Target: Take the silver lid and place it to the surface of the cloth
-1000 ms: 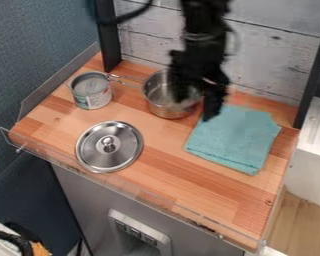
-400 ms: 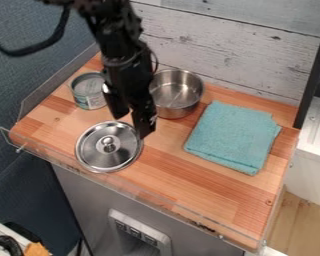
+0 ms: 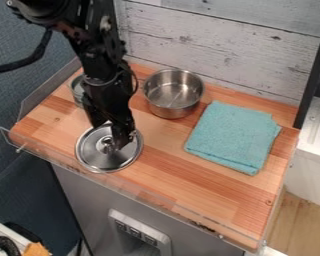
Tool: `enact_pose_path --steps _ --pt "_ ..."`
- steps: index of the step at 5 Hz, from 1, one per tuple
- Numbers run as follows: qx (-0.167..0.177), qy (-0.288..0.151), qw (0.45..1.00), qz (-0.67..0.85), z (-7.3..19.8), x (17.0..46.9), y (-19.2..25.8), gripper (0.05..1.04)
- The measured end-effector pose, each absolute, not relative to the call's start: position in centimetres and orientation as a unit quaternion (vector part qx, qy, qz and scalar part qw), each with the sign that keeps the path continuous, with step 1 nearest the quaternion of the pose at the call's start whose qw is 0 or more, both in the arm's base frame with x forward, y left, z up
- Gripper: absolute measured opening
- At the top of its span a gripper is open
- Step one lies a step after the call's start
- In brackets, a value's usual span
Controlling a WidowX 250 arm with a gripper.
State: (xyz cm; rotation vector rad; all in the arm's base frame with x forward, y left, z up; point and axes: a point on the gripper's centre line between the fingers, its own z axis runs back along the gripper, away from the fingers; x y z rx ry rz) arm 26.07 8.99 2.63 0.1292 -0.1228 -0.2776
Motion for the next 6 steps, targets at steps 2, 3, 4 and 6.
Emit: enact_pose_path --steps 2,3,4,6 --pt "0.068 -0.030 0.990 -0.121 0.89 25.95 9.60 0.947" --pt "0.066 -0.023 0.991 -0.117 0.80 25.79 9.59 0.660" --pt "0.066 -0.019 0.990 -0.119 0.72 25.77 9.66 0.357" --pt "0.060 -0.010 0.992 -0.113 1.29 25.38 9.32 0.276"
